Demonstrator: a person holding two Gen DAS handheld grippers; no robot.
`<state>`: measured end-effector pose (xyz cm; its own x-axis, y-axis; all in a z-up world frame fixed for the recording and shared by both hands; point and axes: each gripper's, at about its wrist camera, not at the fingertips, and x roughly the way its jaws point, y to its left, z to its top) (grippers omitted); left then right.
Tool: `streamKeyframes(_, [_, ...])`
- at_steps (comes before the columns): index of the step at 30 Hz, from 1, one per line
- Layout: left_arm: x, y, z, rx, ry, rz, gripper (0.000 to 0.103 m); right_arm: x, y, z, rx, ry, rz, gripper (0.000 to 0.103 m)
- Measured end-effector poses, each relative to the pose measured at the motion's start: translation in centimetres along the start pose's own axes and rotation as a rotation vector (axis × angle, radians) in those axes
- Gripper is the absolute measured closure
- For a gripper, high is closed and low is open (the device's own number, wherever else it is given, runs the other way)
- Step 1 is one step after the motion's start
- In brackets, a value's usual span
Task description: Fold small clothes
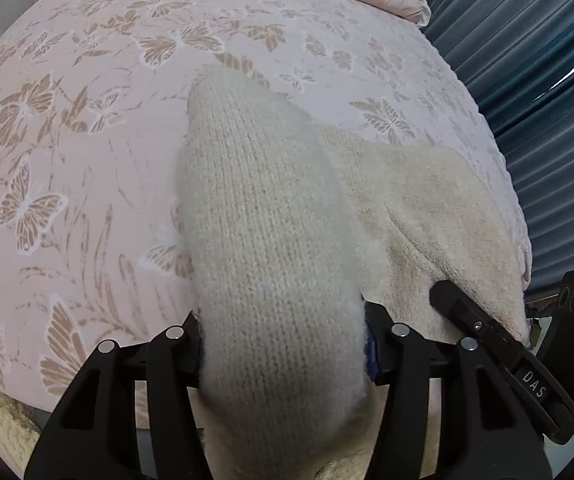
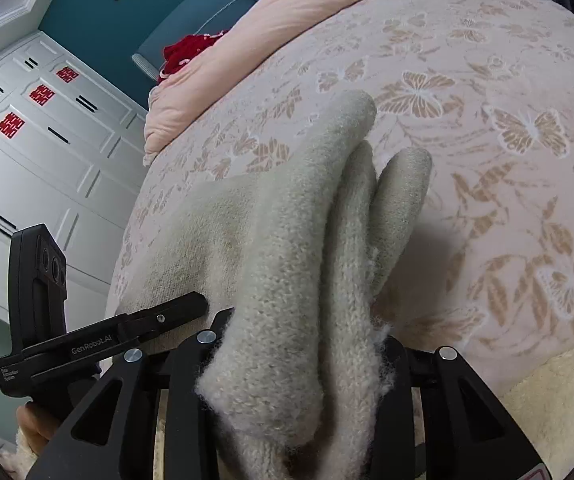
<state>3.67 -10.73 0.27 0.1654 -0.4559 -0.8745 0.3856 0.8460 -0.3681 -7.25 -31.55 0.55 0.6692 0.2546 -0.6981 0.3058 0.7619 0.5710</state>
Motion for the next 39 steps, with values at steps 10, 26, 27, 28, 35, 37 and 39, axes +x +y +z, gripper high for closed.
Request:
streamKeyframes(10, [7.3,2.9,-1.4,-0.133,0.075,-0.016,0.02,5.3,-7.4,-2.3,0.167,0.123,-0.128,0.045])
streamKeyframes(26, [-5.1,-1.4,2.2,-0.083,-0.088,-0.286,0.049,-7.7,4.4,3.1,-0.046,-0.206,0.015,0.07])
streamKeyframes(27, [-7.6,-2.2,2.4,-0.05,-0.138,-0.309,0.049,-9.7,5.9,3.6,-0.079,-0.256,0.03,0.07])
streamKeyframes(28, [-10.0,-3.0,2.5,-0.01,-0.19,-0.327,0.049,-11.5,7.3,4.1,-0.11,-0.304,0.046,0.07])
streamKeyframes(35, [-26.5,-4.6,2.6,0.187,-0.534,-0.43,0.048,-22.3,16.5,4.1,-0.316,-0.605,0.199,0.07])
streamKeyframes(37, [-30.2,-4.3,2.6,0.23,-0.621,-0.444,0.048,-23.8,19.2,3.8,-0.376,-0.669,0.243,0.07])
streamKeyframes(39, [-33.6,-3.6,2.7,0.275,-0.71,-0.438,0.048,-25.0,21.6,3.8,-0.431,-0.72,0.284,0.069])
